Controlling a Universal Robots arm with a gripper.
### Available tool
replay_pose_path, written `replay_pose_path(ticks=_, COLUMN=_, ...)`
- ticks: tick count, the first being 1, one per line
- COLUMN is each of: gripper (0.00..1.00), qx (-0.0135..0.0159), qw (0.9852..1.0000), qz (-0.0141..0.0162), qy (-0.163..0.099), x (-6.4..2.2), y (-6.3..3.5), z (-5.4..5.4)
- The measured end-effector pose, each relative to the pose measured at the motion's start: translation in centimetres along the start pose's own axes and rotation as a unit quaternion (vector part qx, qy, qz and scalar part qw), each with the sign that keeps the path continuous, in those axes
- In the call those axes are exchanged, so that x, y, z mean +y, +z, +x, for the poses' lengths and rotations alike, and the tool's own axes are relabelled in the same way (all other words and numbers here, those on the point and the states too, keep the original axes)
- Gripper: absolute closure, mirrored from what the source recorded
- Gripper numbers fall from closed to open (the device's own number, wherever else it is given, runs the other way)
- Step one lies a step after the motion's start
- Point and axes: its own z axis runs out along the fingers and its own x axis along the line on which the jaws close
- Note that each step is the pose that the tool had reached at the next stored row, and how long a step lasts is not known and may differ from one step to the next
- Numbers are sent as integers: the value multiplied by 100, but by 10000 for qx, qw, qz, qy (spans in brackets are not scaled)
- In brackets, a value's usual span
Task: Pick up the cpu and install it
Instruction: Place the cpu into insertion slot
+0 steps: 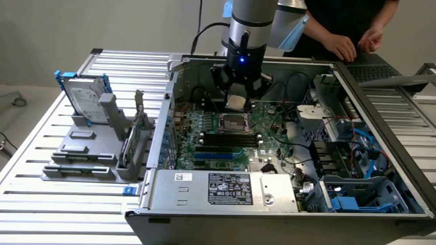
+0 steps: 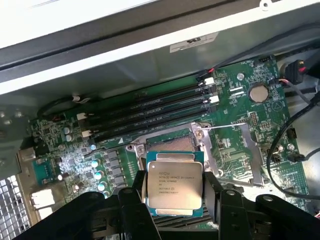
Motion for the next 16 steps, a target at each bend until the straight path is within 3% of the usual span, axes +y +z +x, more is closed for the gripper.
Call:
replay_pose_path(ticks=8, gripper=45, qx=-33, qw=9984, qz=-20, qy=559, x=-1, y=0, z=1)
replay_pose_path(ticks=16, gripper=45, qx=-67, qw=9936, qz=-39, qy=1127, x=-1, y=0, z=2)
